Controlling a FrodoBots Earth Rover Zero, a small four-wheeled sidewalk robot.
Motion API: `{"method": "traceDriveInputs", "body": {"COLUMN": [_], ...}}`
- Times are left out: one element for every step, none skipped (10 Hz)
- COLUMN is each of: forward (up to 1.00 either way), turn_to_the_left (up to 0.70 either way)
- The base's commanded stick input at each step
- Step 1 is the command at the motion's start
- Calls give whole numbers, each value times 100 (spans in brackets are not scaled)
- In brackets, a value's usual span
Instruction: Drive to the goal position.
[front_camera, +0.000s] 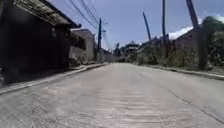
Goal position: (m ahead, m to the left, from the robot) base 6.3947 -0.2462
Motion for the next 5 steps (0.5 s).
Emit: {"method": "traceDriveInputs", "body": {"forward": [100, 100, 100, 100, 100], "turn_to_the_left": [-2, -2, -2, -1, -1]}}
